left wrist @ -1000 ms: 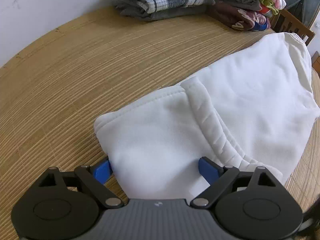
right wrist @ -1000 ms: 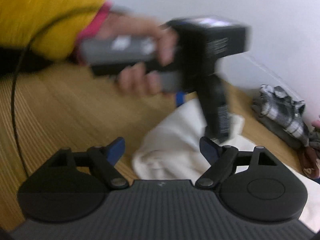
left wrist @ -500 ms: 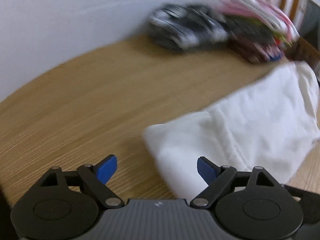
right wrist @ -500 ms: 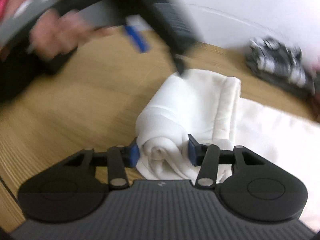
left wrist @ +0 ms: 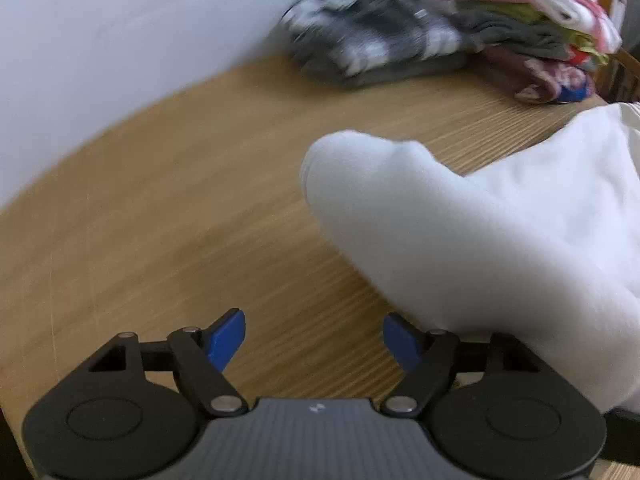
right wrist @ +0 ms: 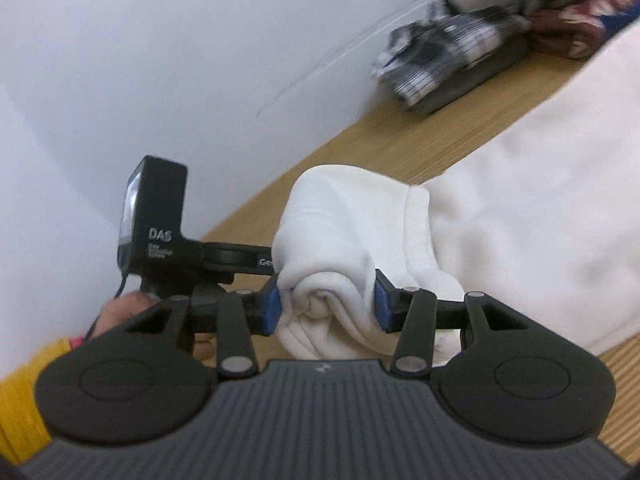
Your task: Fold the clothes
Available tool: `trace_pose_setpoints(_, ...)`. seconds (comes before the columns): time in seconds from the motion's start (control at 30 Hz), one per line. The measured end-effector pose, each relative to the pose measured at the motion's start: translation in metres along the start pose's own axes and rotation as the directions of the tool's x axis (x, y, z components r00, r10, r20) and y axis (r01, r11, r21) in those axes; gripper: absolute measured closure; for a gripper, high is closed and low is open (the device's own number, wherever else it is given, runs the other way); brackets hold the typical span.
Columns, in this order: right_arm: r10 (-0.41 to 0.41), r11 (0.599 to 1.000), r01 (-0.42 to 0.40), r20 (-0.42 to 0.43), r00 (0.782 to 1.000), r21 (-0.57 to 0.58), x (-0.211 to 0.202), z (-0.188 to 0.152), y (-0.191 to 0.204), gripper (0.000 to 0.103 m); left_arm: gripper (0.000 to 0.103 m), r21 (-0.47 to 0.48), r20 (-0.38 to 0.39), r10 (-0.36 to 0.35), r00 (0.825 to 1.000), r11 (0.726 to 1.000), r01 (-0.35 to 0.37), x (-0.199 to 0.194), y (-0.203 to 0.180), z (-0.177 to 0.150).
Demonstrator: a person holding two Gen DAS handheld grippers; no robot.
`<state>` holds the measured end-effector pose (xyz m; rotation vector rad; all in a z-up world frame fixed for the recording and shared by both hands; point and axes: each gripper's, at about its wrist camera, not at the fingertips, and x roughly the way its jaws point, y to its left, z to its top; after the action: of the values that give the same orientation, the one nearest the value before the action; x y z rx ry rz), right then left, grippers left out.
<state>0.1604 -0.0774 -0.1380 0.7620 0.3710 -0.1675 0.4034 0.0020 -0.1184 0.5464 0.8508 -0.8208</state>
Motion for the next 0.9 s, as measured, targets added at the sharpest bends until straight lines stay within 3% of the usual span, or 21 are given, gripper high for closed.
trace_pose_setpoints(0.3,-0.091,0.975,0.068,0.102,0.991,0.21,-0.04,0.019,-0.07,0.053,0.025,0.166,0.086,-0.031,0.996,0.986,0.017,-0.019,-0.074,0.036)
trace_pose_setpoints(0.43,-0.163,0.964,0.133,0.119,0.979,0.23,-0.043,0.023,-0.093,0.053,0.025,0.214,0.095,-0.05,0.994,0.976,0.029,-0.006,-0.1,0.052)
trace_pose_setpoints(0.7,-0.133,0.96,0.105,0.093,0.987,0.259,-0.054,0.022,-0.112,0.053,0.027,0.401,0.1,-0.077,0.992,0.915,0.031,0.011,-0.148,0.063)
trace_pose_setpoints(0.8,-0.118,0.947,0.09,0.071,0.991,0.309,-0.066,0.019,-0.118,0.053,0.028,0.432,0.088,-0.112,0.99,0.9,0.063,0.011,-0.165,0.065)
trace_pose_setpoints(0.9,-0.157,0.944,0.139,0.036,0.987,0.299,-0.074,0.019,-0.128,0.052,0.028,0.442,0.075,-0.126,0.989,0.893,0.081,0.023,-0.186,0.064)
